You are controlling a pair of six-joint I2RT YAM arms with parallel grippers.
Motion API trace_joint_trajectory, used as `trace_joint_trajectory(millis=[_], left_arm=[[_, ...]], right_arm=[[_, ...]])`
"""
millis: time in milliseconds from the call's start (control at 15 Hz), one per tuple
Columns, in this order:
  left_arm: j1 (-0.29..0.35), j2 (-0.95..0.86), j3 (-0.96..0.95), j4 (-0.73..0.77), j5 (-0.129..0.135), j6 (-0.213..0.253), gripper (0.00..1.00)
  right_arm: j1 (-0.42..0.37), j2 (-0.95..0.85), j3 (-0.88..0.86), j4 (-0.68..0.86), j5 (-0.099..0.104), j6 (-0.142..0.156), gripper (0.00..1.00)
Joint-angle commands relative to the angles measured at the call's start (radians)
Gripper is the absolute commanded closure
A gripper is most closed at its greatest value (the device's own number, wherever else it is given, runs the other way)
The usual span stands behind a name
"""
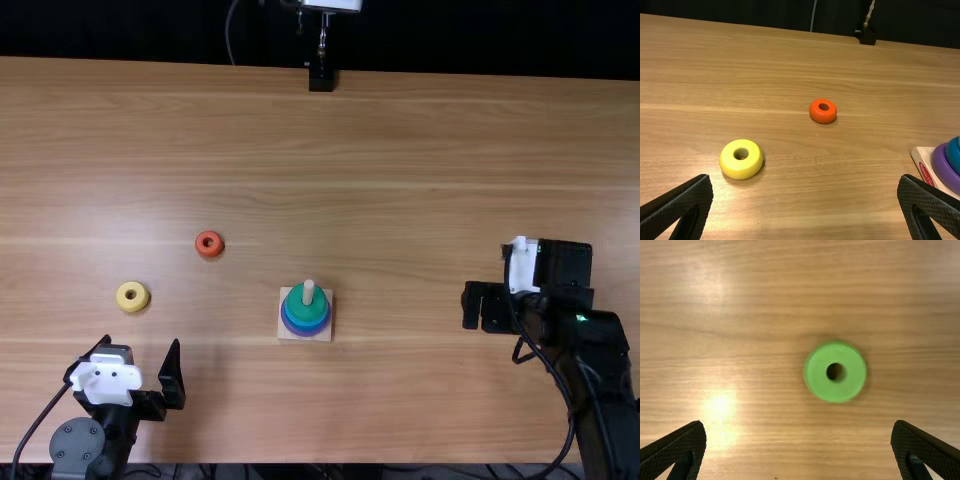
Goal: Build the Hanoi tower: stack the rings onto the peg from bottom to top in this color order: purple, dark blue, light blue, dark green, light green, yellow, orange.
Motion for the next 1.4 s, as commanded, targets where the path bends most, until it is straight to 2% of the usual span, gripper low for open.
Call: trace_joint_trajectory(millis=[0, 133, 267, 533, 1333], left_arm=[[0.011, -0.012, -0.053, -0.01, 0.007, 0.006, 0.0], [0.011, -0.012, -0.053, -0.01, 0.007, 0.006, 0.0], [0.011, -0.012, -0.053, -0.01, 0.007, 0.006, 0.0], [0.011, -0.012, -0.053, -0.01, 0.007, 0.006, 0.0], [0.011, -0.012, -0.053, -0.01, 0.007, 0.006, 0.0]], right_arm=[[-0.014, -0.028, -0.011, 0.016, 0.0, 0.007, 0.0], [-0.018, -0.024, -0.009, 0.02, 0.0, 0.009, 0.0], [-0.055, -0.016, -0.006, 0.025, -0.002, 0.007, 0.0], [-0.083, 0.081, -0.002, 0.108, 0.0, 0.009, 0.0], [-0.083, 0.266, 0.038, 0.119, -0.002, 0.011, 0.0]])
